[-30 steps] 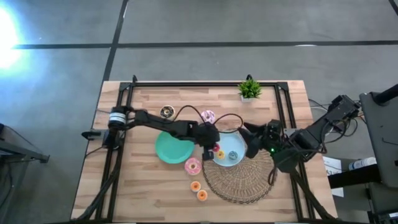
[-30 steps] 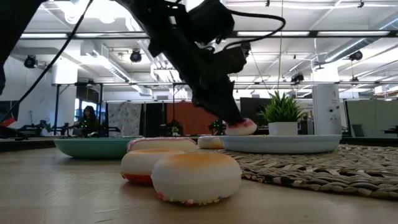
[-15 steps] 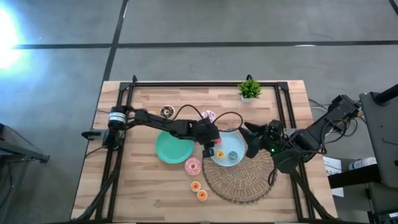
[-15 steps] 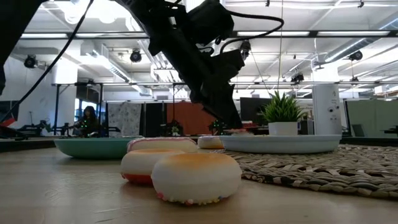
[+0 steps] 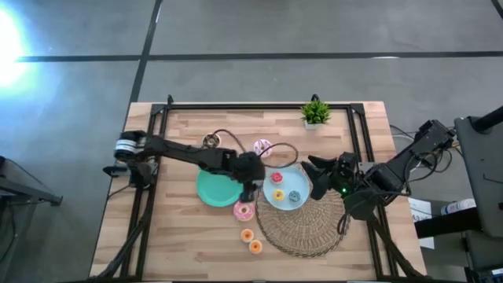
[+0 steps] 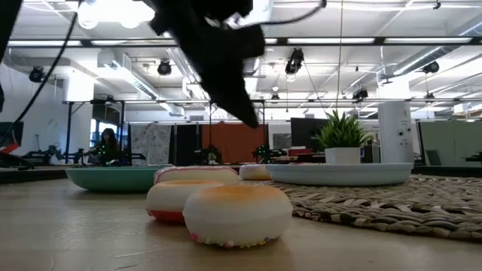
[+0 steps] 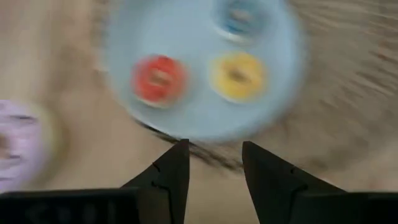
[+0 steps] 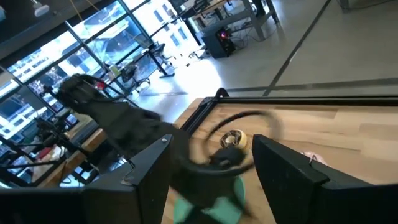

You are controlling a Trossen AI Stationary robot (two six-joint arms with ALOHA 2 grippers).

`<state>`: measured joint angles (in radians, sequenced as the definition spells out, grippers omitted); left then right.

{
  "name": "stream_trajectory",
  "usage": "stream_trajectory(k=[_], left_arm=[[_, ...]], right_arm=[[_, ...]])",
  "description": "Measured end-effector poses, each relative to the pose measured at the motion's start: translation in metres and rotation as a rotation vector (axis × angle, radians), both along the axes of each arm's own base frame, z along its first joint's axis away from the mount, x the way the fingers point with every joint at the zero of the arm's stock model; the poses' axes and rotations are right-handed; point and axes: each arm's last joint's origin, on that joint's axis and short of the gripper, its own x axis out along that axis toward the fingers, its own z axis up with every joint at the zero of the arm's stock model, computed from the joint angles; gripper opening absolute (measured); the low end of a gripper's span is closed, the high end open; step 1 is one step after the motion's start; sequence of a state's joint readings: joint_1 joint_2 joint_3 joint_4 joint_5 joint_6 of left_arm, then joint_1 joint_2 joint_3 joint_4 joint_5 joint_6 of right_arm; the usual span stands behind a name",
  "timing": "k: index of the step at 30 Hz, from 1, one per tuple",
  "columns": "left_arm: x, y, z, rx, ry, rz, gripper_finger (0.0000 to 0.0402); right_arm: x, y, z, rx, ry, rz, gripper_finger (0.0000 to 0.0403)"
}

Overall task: Pick & Place donuts
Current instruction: Put the small red donut on the blue plate

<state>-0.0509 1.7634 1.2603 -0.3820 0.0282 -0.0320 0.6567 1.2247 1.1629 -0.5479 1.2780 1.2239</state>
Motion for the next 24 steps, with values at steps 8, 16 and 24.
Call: stream_trajectory(k=[8, 16, 24], left_arm=[[-0.077, -0.055, -0.014, -0.024, -0.051, -0.262, 0.0122], [-0.113, -0.121, -0.033, 0.119, -0.202, -0.497, 0.0122], [-0.088, -0.146, -0.044, 0.188, -0.179, -0.556, 0.0122]], right_arm=[[0.002, 0.0, -0.003, 0.017, 0.031, 0.042, 0.0211], [0.012, -0.002, -0.011, 0.063, 0.111, 0.129, 0.0211], [0.017, -0.003, -0.014, 0.078, 0.118, 0.126, 0.0211]])
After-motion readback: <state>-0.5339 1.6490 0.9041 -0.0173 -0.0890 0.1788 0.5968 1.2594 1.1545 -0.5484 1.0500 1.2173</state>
